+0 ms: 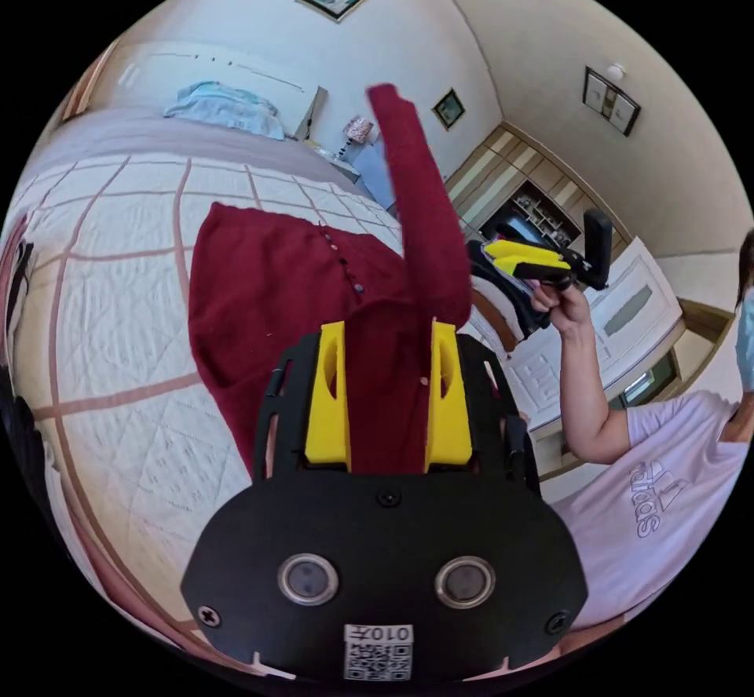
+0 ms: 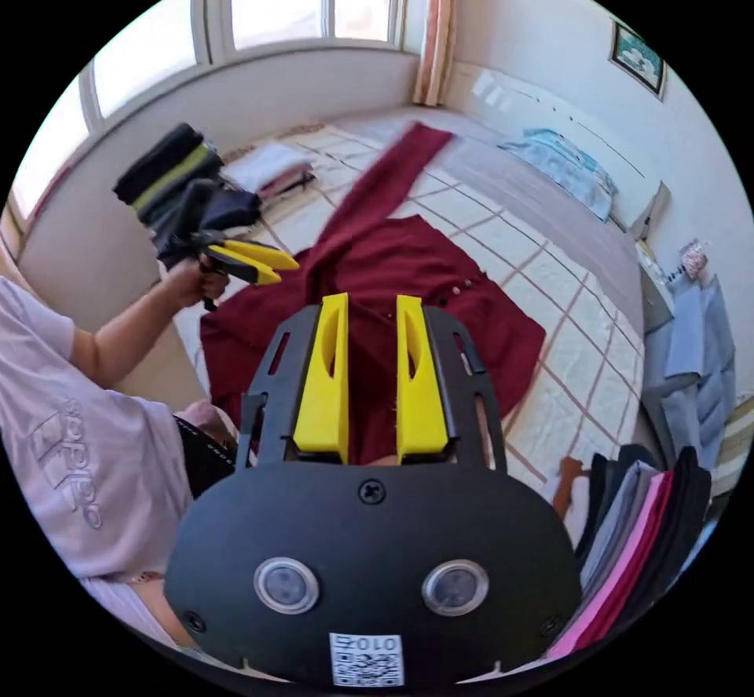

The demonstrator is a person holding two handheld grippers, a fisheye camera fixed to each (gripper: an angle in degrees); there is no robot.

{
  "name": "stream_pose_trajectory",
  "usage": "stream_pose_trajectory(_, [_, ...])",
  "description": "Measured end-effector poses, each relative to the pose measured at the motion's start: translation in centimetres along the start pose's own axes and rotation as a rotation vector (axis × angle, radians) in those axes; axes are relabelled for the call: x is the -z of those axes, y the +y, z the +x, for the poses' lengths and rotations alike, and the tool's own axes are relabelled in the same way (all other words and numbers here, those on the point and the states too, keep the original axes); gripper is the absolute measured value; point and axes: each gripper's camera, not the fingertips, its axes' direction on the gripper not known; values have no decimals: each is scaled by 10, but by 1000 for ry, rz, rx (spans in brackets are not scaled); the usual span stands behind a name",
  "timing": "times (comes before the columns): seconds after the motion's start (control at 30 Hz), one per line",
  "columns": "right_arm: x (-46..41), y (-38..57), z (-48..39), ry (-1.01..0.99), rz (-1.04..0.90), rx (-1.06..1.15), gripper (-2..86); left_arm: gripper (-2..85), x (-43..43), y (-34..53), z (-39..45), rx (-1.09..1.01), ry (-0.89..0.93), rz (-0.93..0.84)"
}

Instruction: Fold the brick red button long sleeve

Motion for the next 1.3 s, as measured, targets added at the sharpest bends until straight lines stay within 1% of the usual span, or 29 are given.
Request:
stream_pose_trajectory(0.07, [-2, 33, -10, -10, 7, -39, 74, 142, 5, 9, -20, 37, -12, -31])
stream_pose_trajectory(0.13, [-5, 87, -29, -13, 6, -71, 79, 146, 16, 19, -32, 54, -18, -43])
stream_pose_trajectory(0.23, [-14, 156, -56, 20, -25, -116, 81, 151, 44, 30, -42, 79, -135, -27])
stream_pose_trajectory(0.3, [-16, 188, -68, 26, -44, -169, 84, 156, 67, 30, -55, 144, -237, 13])
stream_pose_trajectory(0.4, [-10, 222, -83, 1, 29, -263, 85, 162, 86, 26, -79, 263, -239, 114])
stream_pose_trajectory(0.5, [-10, 233, -99, 34, 31, -272, 80, 169, 89, 15, -102, 356, -297, 144])
stream_pose_trajectory(0.6, [-10, 238, -111, 38, 38, -267, 75, 175, 80, 11, -118, 415, -214, 131])
stream_pose_trajectory(0.67, [-13, 240, -118, 61, 16, -264, 71, 176, 70, 11, -112, 405, -218, 110])
stream_pose_trajectory(0.77, [-14, 244, -130, 94, 6, -257, 52, 178, 46, 13, -112, 416, -154, 57])
stream_pose_trajectory(0.87, [-4, 250, -145, 113, 33, -232, 31, 177, 47, 11, -118, 444, -131, 94])
stream_pose_trajectory(1.03, [7, 269, -173, 120, 25, -88, 31, 164, 36, -4, -128, 478, -12, 110])
stream_pose_trajectory(1.17, [6, 282, -184, 176, -1, -47, 31, 127, 21, -2, -137, 553, 25, 153])
stream_pose_trajectory(1.23, [4, 291, -182, 190, -18, -69, 29, 97, 20, 1, -139, 571, 31, 187])
stream_pose_trajectory(1.3, [10, 299, -177, 190, 13, -110, 25, 59, 20, 3, -137, 574, 45, 234])
